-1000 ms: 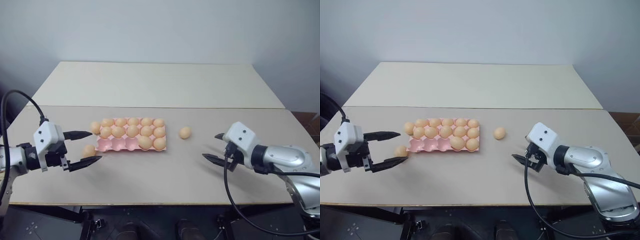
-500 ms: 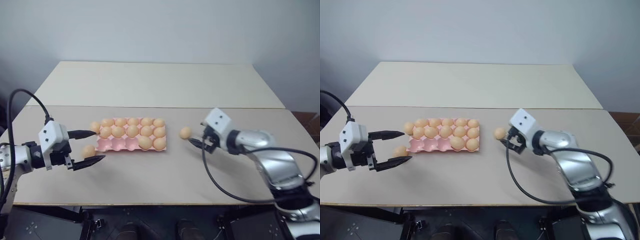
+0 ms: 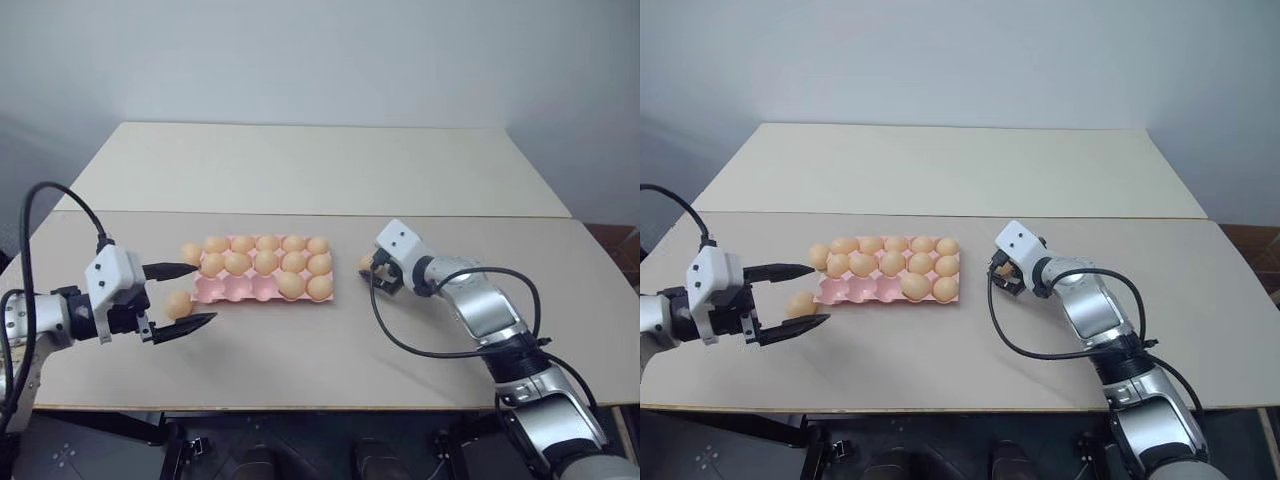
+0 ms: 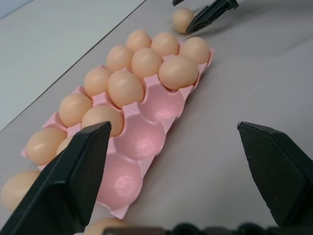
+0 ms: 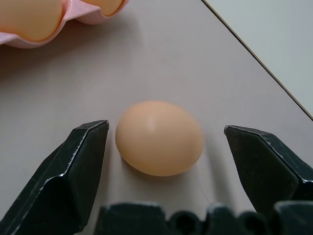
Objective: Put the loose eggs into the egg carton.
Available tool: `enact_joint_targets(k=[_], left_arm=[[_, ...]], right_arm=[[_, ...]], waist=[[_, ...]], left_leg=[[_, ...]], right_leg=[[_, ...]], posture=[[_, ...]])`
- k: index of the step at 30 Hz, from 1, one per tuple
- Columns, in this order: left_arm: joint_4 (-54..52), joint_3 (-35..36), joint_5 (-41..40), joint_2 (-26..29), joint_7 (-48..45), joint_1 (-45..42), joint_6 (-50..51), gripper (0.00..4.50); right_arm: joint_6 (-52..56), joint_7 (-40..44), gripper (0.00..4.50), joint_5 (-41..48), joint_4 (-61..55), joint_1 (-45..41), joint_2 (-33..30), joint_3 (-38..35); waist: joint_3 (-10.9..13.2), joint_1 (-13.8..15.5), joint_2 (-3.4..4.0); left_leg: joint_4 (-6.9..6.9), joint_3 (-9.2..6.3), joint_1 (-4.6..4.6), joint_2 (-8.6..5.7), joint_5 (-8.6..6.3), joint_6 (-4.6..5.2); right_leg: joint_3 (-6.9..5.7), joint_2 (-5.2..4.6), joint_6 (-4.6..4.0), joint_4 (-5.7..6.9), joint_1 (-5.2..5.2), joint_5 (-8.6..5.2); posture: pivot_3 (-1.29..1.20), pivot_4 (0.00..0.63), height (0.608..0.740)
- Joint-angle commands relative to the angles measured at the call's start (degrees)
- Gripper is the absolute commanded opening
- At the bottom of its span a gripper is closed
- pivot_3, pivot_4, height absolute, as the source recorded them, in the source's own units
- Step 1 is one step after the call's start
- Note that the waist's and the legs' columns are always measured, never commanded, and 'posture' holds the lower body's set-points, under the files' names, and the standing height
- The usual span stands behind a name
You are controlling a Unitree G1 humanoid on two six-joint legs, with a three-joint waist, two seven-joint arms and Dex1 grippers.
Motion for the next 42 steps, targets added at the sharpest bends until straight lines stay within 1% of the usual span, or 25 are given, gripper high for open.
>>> enact_joint_targets(k=[1,2,4,5,8,9,14,19,23,26,30,33,38,42], left_arm=[[-1.42,1.54,-0.74,0.15,0.30,-0.25,-0.37,4.50],[-1.42,1.50,-0.77,0.13,0.35,-0.28,-0.38,4.50],[-1.40,1.43,-0.71,0.11,0.41,-0.29,-0.48,4.50],[-1.40,1.42,-0.69,0.11,0.43,-0.29,-0.51,4.50],[-1.42,1.44,-0.65,0.13,0.46,-0.27,-0.58,4.50],[-1.43,1.45,-0.63,0.14,0.49,-0.25,-0.58,4.50],[-1.51,2.36,-0.61,0.47,0.37,0.90,-0.26,4.50],[-0.66,4.97,0.11,1.19,0.05,3.79,-0.44,4.50],[0.62,6.56,1.34,2.04,-0.19,5.70,-0.98,4.50],[0.90,7.79,1.43,2.13,-0.10,6.72,-0.99,4.50],[0.19,9.34,1.54,1.69,0.35,8.69,-0.81,4.50],[-0.88,10.21,1.43,1.33,0.69,10.18,-0.59,4.50],[-2.74,11.81,0.81,0.94,1.39,12.21,0.13,4.50],[-3.39,12.82,0.78,0.68,1.62,13.52,0.22,4.50]], right_arm=[[-2.70,1.29,4.39,-0.26,1.04,-1.87,0.83,-0.50],[-3.11,1.33,4.39,-0.53,1.70,-2.05,1.07,-0.43],[-3.47,1.87,4.01,-0.66,2.48,-2.28,1.43,-0.38],[-3.59,1.99,3.77,-0.76,2.61,-2.31,1.55,-0.37],[-3.61,2.01,2.77,-1.24,2.38,-2.19,1.83,-0.43],[-3.85,2.10,2.63,-1.61,2.12,-2.03,1.74,-0.30],[-5.10,0.85,2.62,-5.13,-1.85,-0.11,0.39,0.55],[-7.00,-0.17,2.62,-9.08,-10.93,-0.13,-0.20,1.79],[-6.39,1.03,2.62,-10.44,-16.97,-2.18,2.20,4.08],[-5.48,2.44,2.62,-10.00,-19.40,-3.73,5.61,6.73],[-6.67,2.22,2.62,-10.66,-17.62,-5.49,12.04,11.31],[-8.18,1.45,2.62,-11.87,-14.68,-6.23,15.51,14.17],[-12.07,0.59,2.62,-14.35,-10.64,-6.22,17.49,16.92],[-14.57,-0.08,2.62,-15.99,-7.41,-6.95,18.68,17.60]], waist=[[0.00,-0.02,0.00],[0.00,-0.02,0.00],[0.00,-0.02,0.00],[0.00,-0.02,0.00],[0.00,-0.01,0.00],[0.00,-0.01,0.00],[0.00,-0.04,0.00],[0.01,-0.16,0.01],[0.01,-0.33,0.01],[0.01,-0.22,0.01],[0.01,-0.21,0.01],[0.00,-0.20,0.01],[-0.01,0.06,-0.01],[-0.01,-0.12,-0.02]], left_leg=[[0.00,0.00,0.02,0.00,0.00,0.00],[0.00,0.00,0.02,0.00,0.00,0.00],[0.00,0.00,0.01,0.00,0.00,0.00],[0.00,0.00,0.01,0.00,0.00,0.00],[0.00,0.00,0.00,0.00,0.00,0.00],[0.00,0.00,0.01,0.00,0.00,0.00],[0.00,0.00,0.01,0.00,0.00,0.00],[0.00,0.00,-0.02,0.00,0.00,0.00],[-0.01,0.00,0.03,0.03,0.00,0.00],[-0.01,-0.01,0.01,0.03,0.00,0.00],[-0.01,-0.01,0.01,0.03,0.00,0.00],[-0.01,-0.01,0.02,0.03,0.00,0.00],[0.00,-0.02,0.01,0.03,0.00,-0.01],[-0.01,-0.02,0.03,0.03,0.00,-0.01]], right_leg=[[0.00,0.00,0.00,0.00,0.02,0.00],[0.00,0.00,0.00,0.00,0.02,0.00],[0.00,0.00,0.00,0.00,0.01,0.00],[0.00,0.00,0.00,0.00,0.01,0.00],[0.00,0.00,0.00,0.00,0.00,0.00],[0.00,0.00,0.00,0.00,0.01,0.00],[0.00,0.00,0.00,0.00,0.00,0.00],[0.01,0.00,0.00,0.01,-0.04,0.00],[0.01,0.02,0.00,0.03,-0.03,0.00],[0.00,0.02,0.00,0.02,-0.03,0.00],[-0.01,0.01,0.00,0.02,-0.04,0.00],[-0.03,0.01,-0.01,0.02,-0.03,0.00],[-0.06,-0.01,-0.01,0.01,-0.01,0.00],[-0.06,0.00,-0.01,0.03,-0.03,0.01]], posture=[[0.00,0.150,0.740],[0.00,0.150,0.740],[0.00,0.150,0.740],[0.00,0.150,0.740],[0.00,0.150,0.740],[0.00,0.150,0.740],[0.00,0.150,0.740],[0.00,0.150,0.740],[0.00,0.150,0.740],[0.00,0.150,0.740],[0.00,0.150,0.740],[0.00,0.150,0.740],[0.00,0.150,0.740],[0.00,0.150,0.740]])
